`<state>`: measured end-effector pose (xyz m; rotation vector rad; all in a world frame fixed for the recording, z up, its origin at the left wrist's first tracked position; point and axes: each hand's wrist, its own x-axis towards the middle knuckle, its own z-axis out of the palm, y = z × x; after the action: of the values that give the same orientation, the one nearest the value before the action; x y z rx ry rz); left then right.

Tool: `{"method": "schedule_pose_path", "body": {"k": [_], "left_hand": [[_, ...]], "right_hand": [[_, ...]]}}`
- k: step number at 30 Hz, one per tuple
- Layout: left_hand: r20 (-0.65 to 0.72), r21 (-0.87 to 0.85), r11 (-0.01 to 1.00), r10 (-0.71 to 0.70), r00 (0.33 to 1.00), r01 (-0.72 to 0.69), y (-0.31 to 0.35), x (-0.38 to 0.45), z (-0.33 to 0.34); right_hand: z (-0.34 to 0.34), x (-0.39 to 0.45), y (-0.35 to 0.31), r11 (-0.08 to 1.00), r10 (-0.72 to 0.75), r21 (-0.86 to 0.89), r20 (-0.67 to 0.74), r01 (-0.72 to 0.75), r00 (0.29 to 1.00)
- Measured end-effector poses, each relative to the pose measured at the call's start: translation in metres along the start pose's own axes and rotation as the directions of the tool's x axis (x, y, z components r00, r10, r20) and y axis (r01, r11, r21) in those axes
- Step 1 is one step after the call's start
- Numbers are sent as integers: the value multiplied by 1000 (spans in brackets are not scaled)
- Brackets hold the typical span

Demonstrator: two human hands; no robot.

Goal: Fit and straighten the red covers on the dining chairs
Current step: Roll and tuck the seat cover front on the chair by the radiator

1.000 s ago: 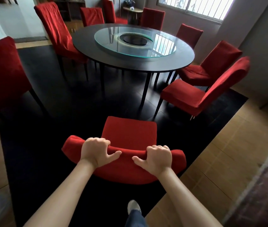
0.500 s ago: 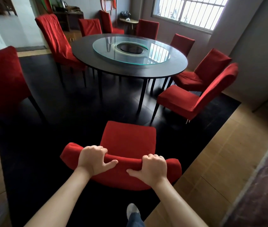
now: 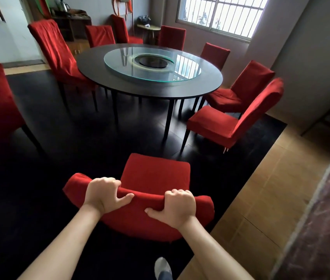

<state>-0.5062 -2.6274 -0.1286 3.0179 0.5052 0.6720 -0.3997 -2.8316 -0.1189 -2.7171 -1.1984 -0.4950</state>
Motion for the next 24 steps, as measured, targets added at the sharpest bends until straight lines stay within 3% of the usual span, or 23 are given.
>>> {"method": "schedule_pose_path", "body": {"k": [16, 24], "left_hand": [[9, -29, 999, -23, 1000, 24, -10, -18, -1], [-57, -78, 995, -64, 996, 59, -5, -29, -2]], "right_hand": [[3, -13, -19, 1000, 15, 10, 2, -15, 1000], [-4, -18, -16, 997, -73, 5, -3, 73, 997]]}}
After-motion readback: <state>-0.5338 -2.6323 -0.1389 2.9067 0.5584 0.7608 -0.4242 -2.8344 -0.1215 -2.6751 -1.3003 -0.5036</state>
